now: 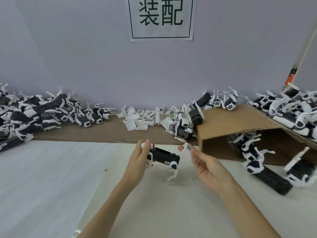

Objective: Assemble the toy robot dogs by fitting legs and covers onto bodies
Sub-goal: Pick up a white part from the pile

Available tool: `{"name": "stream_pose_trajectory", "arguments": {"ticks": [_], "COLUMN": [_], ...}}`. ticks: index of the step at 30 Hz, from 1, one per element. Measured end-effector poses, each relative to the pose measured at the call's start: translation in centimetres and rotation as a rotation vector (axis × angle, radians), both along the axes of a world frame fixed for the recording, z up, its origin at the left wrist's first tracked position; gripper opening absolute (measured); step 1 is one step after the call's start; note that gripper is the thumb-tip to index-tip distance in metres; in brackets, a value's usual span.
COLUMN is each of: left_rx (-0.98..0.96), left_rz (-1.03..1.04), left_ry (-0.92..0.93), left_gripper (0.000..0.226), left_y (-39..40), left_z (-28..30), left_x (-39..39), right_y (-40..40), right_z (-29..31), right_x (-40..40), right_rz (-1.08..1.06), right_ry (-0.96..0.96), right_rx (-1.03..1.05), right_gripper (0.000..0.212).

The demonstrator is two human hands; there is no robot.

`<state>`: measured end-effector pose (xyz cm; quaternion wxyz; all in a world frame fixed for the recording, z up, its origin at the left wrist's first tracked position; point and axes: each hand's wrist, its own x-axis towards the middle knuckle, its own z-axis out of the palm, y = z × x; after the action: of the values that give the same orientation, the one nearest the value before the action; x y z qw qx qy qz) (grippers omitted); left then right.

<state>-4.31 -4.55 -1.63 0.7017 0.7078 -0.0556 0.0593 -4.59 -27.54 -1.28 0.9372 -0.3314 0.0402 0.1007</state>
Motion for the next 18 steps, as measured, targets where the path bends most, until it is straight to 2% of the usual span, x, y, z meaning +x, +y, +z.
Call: {"name": "stream_pose_trajectory", "arguments": {"ticks": [2, 4, 5, 7, 9, 10, 12, 16, 18], "left_rx": [0.031, 0.106, 0.139, 0.207, 0.253, 0.256, 0.253, 0.161, 0.138], "left_rz": [-0.032, -0.062, -0.078, -0.102, -0.103, -0.103, -0.095, -0.069, -0.042], "left_ry": [-0.076, -0.147, -0.177, -0.218, -0.232, -0.229, -0.225, -0.152, -0.108], "left_gripper": [0.053, 0.058, 0.058, 0.054, 0.048, 0.045, 0.041, 0.041, 0.039], "left_y": [-0.3, -0.6, -0.8, -1.2, -1.6, -1.7, -1.7, -1.7, -1.5], "left_z": [0.2, 0.3, 0.3, 0.3, 0.3, 0.2, 0.2, 0.2, 0.1], "left_x": [-0.4, -0.9, -1.1, -1.4, -1.6, -1.6, -1.5, -1.3, -1.1], "right_y": [-0.2, 0.3, 0.8, 1.8, 2.3, 2.6, 2.7, 2.6, 2.9], "right_z": [0.4, 0.4, 0.3, -0.2, -0.8, -1.0, -1.3, -1.7, -1.4], "right_x": [-0.5, -0.9, -1.1, -1.4, -1.5, -1.6, -1.6, -1.6, -1.7], "right_rz": [0.048, 0.057, 0.028, -0.147, -0.390, -0.470, -0.509, -0.221, -0.242], "right_ry": [-0.028, -0.081, -0.121, -0.250, -0.436, -0.526, -0.637, -0.710, -0.724], "right_rx": [-0.021, -0.199, -0.356, -0.805, -1.222, -1.337, -1.412, -1.441, -1.418], "right_gripper": [0.039, 0.034, 0.028, 0.015, 0.015, 0.016, 0.018, 0.035, 0.041]}}
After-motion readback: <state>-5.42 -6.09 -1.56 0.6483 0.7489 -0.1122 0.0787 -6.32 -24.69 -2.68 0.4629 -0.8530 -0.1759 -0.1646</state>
